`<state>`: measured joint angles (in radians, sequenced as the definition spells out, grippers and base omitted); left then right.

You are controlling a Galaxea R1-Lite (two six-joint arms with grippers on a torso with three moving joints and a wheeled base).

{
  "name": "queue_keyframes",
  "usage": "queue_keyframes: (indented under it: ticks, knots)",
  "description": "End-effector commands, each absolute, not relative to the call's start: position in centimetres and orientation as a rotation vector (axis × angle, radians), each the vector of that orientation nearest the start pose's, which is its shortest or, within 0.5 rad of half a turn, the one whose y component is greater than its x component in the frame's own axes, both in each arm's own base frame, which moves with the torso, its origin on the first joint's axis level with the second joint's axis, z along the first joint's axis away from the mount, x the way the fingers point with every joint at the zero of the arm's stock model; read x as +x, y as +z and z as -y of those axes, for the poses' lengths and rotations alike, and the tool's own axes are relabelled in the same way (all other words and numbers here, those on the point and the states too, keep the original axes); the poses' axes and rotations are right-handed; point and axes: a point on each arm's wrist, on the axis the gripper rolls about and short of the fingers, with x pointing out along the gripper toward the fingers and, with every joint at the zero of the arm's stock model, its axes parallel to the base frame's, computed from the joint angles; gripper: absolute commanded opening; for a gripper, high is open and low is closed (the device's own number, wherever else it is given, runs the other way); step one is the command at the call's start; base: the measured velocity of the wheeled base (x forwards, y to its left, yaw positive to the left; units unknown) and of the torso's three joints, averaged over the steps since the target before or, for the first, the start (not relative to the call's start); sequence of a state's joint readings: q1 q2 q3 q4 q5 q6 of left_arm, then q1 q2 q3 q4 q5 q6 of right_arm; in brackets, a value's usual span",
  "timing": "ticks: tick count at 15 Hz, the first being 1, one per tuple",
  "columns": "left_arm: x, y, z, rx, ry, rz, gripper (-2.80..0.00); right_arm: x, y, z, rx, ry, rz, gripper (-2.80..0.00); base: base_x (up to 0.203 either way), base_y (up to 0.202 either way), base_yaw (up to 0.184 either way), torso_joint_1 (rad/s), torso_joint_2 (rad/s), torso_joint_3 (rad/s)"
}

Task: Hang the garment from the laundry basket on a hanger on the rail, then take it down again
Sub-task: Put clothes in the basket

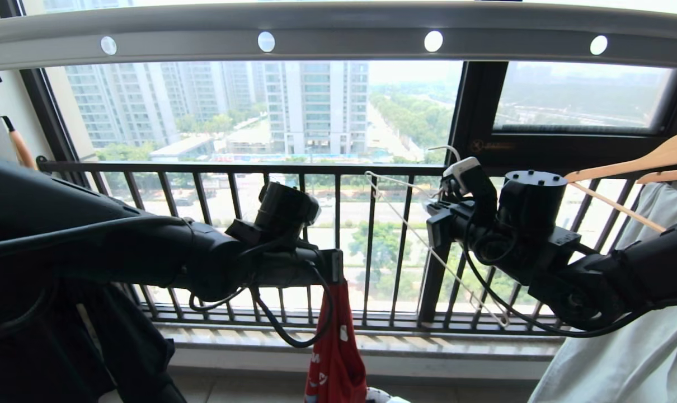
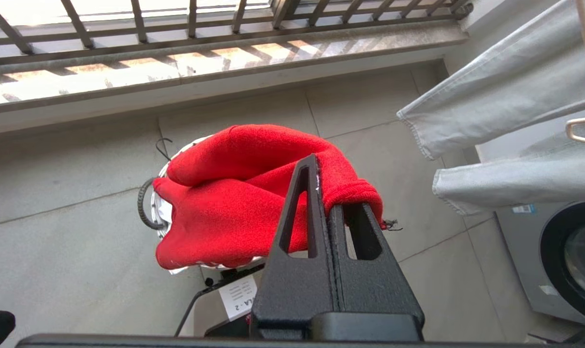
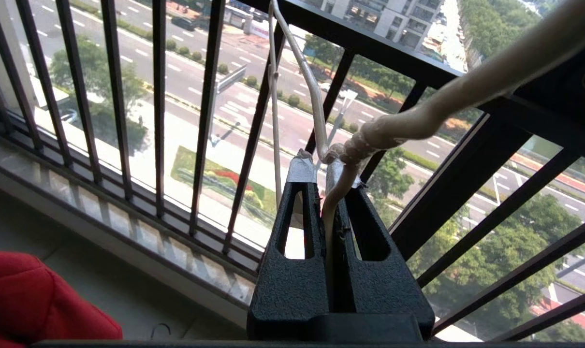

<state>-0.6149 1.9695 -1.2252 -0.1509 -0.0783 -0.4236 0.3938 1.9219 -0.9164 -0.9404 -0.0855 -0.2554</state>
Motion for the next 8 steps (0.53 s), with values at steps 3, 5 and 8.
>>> queue_keyframes:
  ticks: [3,5,8]
  knots:
    - [33.4,11.2,24.8,-0.161,-0.526,-0.762,-2.8,34.3,17.4,-11.8,-0.275,0.267,-0.005,-2.8,0.0,0.0,0.0,0.0,0.0,0.0]
    - [33.9,9.5,25.2,-0.087,-0.541,-0.775,-2.8,34.3,17.7,-11.3,-0.273,0.253,0.002,-2.8,0.0,0.0,0.0,0.0,0.0,0.0]
    - [34.4,7.3,25.4,0.006,-0.523,-0.791,-2.8,34.2,18.2,-10.8,-0.274,0.241,0.015,-2.8,0.0,0.0,0.0,0.0,0.0,0.0]
